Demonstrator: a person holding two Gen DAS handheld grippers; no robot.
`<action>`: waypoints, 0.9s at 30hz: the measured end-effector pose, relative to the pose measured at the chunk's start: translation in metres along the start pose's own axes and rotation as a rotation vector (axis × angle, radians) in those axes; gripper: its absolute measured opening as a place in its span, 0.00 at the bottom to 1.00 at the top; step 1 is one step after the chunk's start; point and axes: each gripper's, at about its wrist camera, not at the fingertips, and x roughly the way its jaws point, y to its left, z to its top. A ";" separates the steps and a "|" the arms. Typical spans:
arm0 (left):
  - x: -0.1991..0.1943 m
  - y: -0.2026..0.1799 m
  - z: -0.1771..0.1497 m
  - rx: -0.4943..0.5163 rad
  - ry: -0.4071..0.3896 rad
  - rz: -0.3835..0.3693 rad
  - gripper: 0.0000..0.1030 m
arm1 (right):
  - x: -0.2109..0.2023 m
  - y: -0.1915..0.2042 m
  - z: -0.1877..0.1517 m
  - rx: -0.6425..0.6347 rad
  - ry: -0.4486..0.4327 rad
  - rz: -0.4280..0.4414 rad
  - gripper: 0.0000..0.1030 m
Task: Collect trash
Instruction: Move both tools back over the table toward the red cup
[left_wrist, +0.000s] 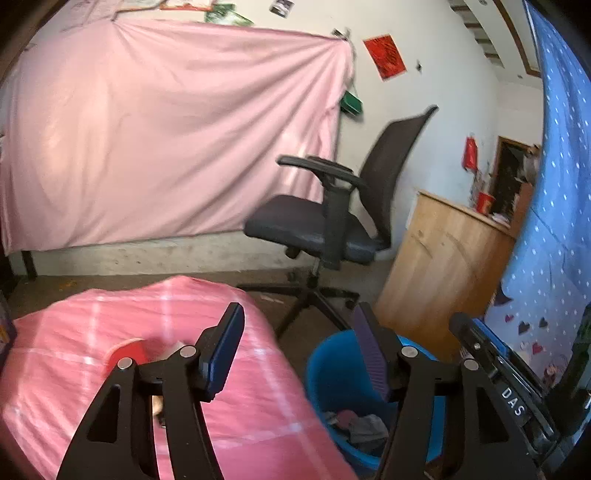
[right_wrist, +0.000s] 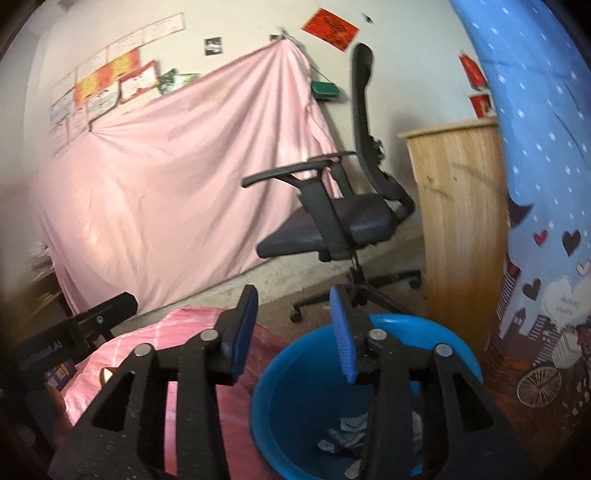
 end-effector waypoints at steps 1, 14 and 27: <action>-0.004 0.005 0.001 -0.005 -0.010 0.012 0.54 | -0.001 0.004 0.000 -0.007 -0.009 0.008 0.69; -0.072 0.079 -0.005 -0.082 -0.162 0.191 0.75 | -0.004 0.080 -0.003 -0.132 -0.087 0.166 0.92; -0.122 0.146 -0.041 -0.141 -0.214 0.355 0.98 | -0.008 0.128 -0.022 -0.252 -0.124 0.248 1.00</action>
